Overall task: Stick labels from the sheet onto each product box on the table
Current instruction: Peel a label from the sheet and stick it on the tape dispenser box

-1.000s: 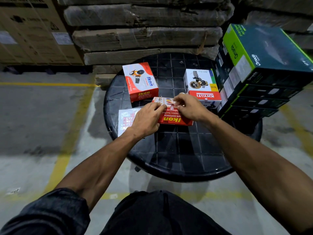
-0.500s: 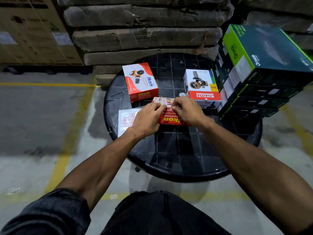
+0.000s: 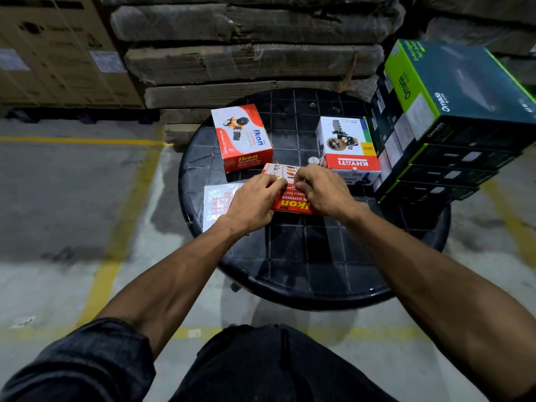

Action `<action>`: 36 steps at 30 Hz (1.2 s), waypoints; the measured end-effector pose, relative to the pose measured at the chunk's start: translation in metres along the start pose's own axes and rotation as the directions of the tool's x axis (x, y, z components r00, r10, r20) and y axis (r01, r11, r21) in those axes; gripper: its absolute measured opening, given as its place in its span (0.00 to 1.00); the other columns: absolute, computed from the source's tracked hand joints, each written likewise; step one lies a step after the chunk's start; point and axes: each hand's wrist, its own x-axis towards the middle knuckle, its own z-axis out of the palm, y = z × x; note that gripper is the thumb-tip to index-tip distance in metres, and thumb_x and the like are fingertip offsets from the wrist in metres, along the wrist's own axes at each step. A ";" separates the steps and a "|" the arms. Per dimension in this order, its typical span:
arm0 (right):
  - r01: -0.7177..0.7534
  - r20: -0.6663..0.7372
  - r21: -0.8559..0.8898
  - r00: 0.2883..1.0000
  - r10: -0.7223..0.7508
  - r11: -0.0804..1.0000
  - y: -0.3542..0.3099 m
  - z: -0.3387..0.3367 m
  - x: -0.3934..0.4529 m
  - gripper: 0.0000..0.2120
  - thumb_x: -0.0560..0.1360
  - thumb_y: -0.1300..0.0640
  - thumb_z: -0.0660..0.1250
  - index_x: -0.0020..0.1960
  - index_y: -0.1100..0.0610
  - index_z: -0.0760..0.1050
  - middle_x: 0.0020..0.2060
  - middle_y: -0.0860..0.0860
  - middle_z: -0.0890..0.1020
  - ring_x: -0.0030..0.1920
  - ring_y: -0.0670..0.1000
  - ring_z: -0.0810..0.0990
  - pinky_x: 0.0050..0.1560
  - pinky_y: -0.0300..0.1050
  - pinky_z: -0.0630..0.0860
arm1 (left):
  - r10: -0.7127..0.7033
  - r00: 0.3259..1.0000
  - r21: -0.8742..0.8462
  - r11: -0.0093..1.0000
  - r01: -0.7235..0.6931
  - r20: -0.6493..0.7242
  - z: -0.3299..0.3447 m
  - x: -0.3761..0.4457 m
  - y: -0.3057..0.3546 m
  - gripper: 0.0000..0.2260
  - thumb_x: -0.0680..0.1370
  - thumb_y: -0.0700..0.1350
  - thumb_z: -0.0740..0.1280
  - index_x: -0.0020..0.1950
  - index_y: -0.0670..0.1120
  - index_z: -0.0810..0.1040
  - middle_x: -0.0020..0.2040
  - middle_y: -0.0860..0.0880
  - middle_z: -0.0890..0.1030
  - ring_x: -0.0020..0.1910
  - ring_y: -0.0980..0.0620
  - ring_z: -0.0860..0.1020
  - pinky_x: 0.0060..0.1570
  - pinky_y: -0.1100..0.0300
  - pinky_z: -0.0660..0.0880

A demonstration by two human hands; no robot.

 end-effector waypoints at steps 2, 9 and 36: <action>0.002 0.007 -0.001 1.000 -0.002 1.000 -0.001 0.000 0.000 0.05 0.81 0.51 0.62 0.50 0.52 0.73 0.52 0.48 0.77 0.52 0.50 0.76 0.54 0.52 0.75 | 0.002 1.000 0.000 1.000 -0.002 0.001 0.000 0.000 0.000 0.25 0.69 0.42 0.73 0.65 0.45 0.72 0.59 0.43 0.76 0.56 0.42 0.75 0.50 0.51 0.74; -0.027 0.043 -0.010 0.999 0.027 1.000 -0.004 -0.004 0.003 0.06 0.81 0.50 0.60 0.51 0.52 0.72 0.53 0.49 0.78 0.52 0.51 0.76 0.56 0.56 0.76 | 0.006 1.000 0.002 1.000 -0.006 -0.005 0.002 -0.001 -0.001 0.25 0.69 0.42 0.73 0.64 0.45 0.72 0.58 0.44 0.77 0.55 0.42 0.75 0.49 0.50 0.74; -0.024 -0.028 -0.097 0.999 0.021 0.995 -0.001 0.005 0.008 0.06 0.82 0.49 0.59 0.50 0.51 0.70 0.51 0.50 0.78 0.51 0.51 0.75 0.57 0.55 0.74 | 0.011 1.000 0.013 1.000 -0.011 0.008 0.002 0.003 -0.002 0.25 0.68 0.42 0.72 0.65 0.44 0.72 0.59 0.42 0.77 0.56 0.41 0.75 0.51 0.49 0.76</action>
